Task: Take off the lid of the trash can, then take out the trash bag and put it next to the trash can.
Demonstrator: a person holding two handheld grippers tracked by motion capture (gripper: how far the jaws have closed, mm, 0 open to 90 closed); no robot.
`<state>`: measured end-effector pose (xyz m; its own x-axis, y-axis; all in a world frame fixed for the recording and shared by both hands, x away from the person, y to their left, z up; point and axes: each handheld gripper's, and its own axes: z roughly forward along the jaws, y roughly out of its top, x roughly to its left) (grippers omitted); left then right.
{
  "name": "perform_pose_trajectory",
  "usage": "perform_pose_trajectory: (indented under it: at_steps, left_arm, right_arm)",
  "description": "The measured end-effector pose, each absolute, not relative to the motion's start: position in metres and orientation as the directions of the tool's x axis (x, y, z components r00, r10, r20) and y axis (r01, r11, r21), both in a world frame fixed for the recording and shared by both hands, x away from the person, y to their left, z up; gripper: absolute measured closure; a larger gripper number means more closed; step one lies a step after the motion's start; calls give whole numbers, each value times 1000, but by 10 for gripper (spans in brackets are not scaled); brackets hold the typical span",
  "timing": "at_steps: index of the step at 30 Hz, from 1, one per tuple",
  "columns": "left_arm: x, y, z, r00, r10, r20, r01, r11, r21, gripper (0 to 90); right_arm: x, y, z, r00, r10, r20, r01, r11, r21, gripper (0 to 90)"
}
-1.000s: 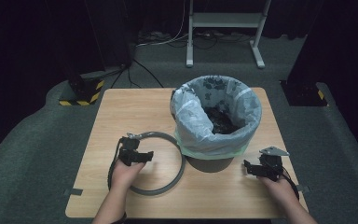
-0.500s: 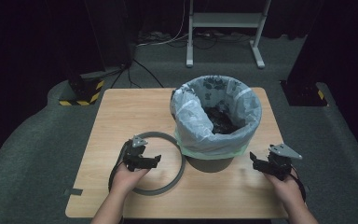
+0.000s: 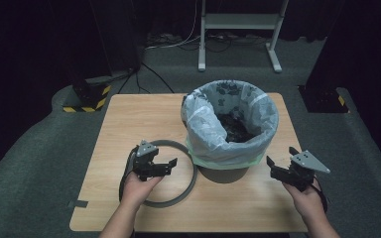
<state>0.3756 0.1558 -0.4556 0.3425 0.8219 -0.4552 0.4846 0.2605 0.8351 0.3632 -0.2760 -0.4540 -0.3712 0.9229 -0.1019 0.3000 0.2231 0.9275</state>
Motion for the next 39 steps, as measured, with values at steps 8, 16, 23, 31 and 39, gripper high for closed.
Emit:
perform_pose_trajectory:
  at_steps: [8,16,23,31,39]
  left_arm:
    - [364,146,-437,399,803,-443,363,306,880,145]
    - [352,150,-417,446,802,-398,170,360,917,143]
    - [343,148,-401,480,774,-412,91,424,901,142]
    - [329,137,-374,512,753,-414,-39,502,864,143]
    - [331,122,-357,520,748,-413,-63,515,855,149]
  right_arm:
    - [353,-283,-429,-331,938,-103,187,172,967,132]
    - [343,-281,-411,-296,945,-140,61,165,984,128]
    - [338,-281,-404,-300,947,-113,52,135,990,124]
    - [330,-277,-385,-274,954,-121,-45,113,993,108]
    - [326,-272,-367,-303,946,-114,-97,88,991,108]
